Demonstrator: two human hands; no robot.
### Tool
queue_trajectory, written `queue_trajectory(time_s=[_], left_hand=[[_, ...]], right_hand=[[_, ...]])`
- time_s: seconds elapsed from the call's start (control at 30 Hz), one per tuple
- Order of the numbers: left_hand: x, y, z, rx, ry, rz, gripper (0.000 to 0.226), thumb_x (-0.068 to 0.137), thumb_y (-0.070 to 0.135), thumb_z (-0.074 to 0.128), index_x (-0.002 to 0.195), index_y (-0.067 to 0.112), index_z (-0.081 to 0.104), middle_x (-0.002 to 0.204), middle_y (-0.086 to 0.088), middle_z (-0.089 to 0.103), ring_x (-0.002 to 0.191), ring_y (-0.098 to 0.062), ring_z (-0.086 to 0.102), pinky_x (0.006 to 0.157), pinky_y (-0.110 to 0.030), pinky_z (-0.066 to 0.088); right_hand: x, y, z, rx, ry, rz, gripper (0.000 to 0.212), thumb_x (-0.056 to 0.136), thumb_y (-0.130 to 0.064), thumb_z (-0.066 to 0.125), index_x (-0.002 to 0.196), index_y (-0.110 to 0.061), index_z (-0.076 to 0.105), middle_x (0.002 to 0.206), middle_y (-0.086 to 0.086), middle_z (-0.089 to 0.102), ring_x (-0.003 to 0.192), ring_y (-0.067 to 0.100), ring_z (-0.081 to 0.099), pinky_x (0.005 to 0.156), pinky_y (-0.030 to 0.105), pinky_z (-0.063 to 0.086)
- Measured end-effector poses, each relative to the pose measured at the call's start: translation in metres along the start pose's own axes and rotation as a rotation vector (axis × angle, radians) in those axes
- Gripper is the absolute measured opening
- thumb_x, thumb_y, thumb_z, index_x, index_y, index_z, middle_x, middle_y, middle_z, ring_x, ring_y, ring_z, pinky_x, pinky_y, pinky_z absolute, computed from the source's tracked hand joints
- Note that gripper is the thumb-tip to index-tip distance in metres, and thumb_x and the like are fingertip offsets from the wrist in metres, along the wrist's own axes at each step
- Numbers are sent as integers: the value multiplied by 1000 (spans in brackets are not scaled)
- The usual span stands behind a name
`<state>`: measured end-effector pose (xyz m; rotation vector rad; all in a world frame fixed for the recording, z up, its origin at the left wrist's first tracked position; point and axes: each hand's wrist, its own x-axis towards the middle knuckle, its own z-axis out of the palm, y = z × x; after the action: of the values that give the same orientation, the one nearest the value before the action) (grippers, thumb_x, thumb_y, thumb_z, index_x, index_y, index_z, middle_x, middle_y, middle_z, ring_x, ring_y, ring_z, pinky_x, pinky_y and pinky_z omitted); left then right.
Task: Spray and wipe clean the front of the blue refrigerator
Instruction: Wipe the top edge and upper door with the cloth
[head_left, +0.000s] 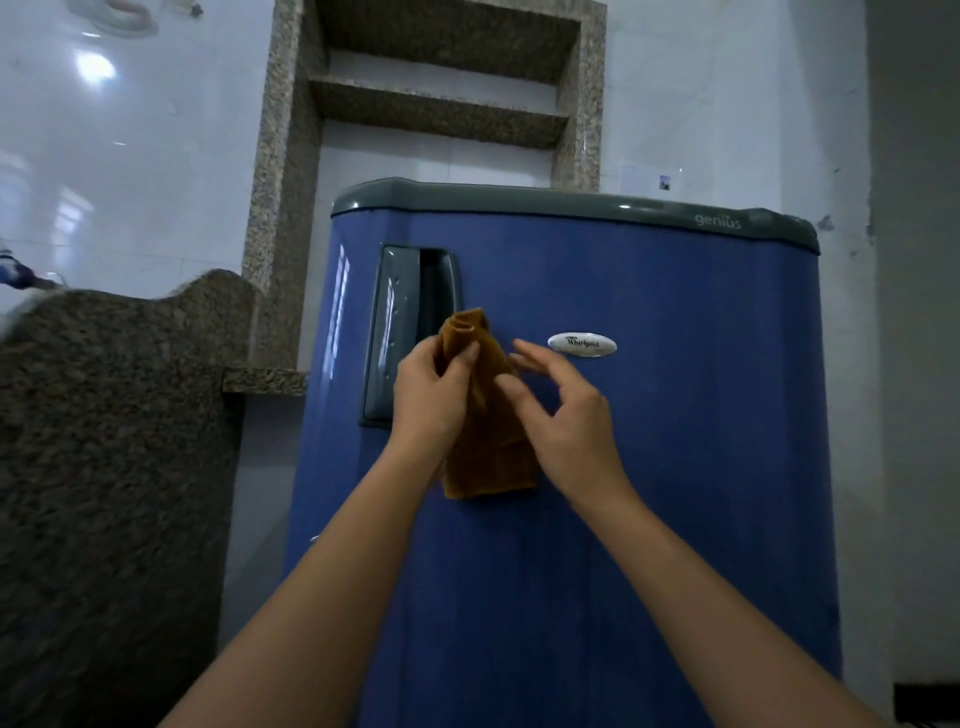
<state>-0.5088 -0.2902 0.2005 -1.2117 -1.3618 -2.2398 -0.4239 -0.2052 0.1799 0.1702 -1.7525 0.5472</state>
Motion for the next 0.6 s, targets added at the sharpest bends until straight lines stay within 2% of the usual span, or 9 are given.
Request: queue_trajectory(time_s=[0.07, 0.13, 0.2, 0.27, 0.33, 0.37, 0.4, 0.47, 0.6], left_hand=[[21, 1, 6, 207, 23, 156, 10, 91, 16, 55, 97, 14, 63, 100, -8, 58, 93, -18, 54, 87, -28, 44], [33, 1, 23, 433, 88, 344, 24, 90, 7, 54, 112, 13, 62, 110, -6, 44, 102, -18, 41, 90, -21, 31], [35, -1, 36, 507, 196, 445, 36, 86, -1, 53, 119, 13, 56, 109, -3, 38, 101, -16, 34, 92, -29, 28], [34, -12, 39, 510, 263, 587, 28, 85, 2, 51, 112, 6, 57, 105, -8, 48, 96, -19, 40, 89, -38, 35], [29, -30, 38, 687, 257, 768, 25, 87, 11, 45, 106, 4, 62, 103, -13, 59, 96, -24, 47, 88, -41, 40], [26, -40, 36, 783, 251, 828, 30, 90, 16, 43, 110, 4, 62, 107, -14, 62, 103, -23, 47, 93, -41, 39], [23, -49, 35, 870, 232, 867, 36, 93, 21, 41, 118, 3, 59, 116, -14, 61, 111, -22, 44, 101, -39, 33], [16, -60, 33, 1047, 160, 863, 50, 98, 33, 29, 136, 4, 41, 140, -13, 45, 130, -20, 31, 111, -36, 17], [44, -33, 40, 1209, 60, 723, 65, 91, 50, 12, 146, 19, -1, 156, -5, 6, 142, -16, -1, 112, -32, -10]], right_hand=[[13, 7, -5, -136, 124, -84, 28, 93, -16, 52, 120, -10, 58, 112, 5, 64, 106, 14, 58, 93, 38, 48], [23, 17, -8, -316, 164, -178, 30, 94, -17, 44, 119, -7, 58, 108, 8, 66, 102, 20, 59, 89, 45, 48], [29, 27, -12, -475, 155, -214, 40, 94, -27, 36, 122, -8, 56, 112, 8, 65, 110, 23, 57, 94, 43, 42], [30, 37, -21, -588, 140, -242, 45, 93, -32, 31, 127, -10, 52, 119, 8, 62, 120, 25, 51, 99, 42, 35], [28, 45, -30, -645, 115, -281, 45, 94, -32, 31, 130, -12, 49, 125, 6, 59, 127, 25, 45, 103, 42, 29], [27, 48, -32, -656, 89, -296, 46, 94, -32, 30, 131, -13, 48, 128, 5, 58, 129, 23, 42, 105, 40, 26], [27, 51, -35, -658, 71, -303, 46, 94, -32, 29, 132, -14, 47, 131, 3, 56, 131, 22, 39, 107, 39, 23], [27, 56, -37, -652, 57, -316, 45, 95, -31, 29, 133, -16, 46, 134, 1, 53, 133, 19, 36, 108, 36, 20], [26, 64, -37, -640, 61, -331, 45, 95, -31, 29, 136, -18, 43, 140, -2, 47, 136, 15, 30, 111, 34, 15]])
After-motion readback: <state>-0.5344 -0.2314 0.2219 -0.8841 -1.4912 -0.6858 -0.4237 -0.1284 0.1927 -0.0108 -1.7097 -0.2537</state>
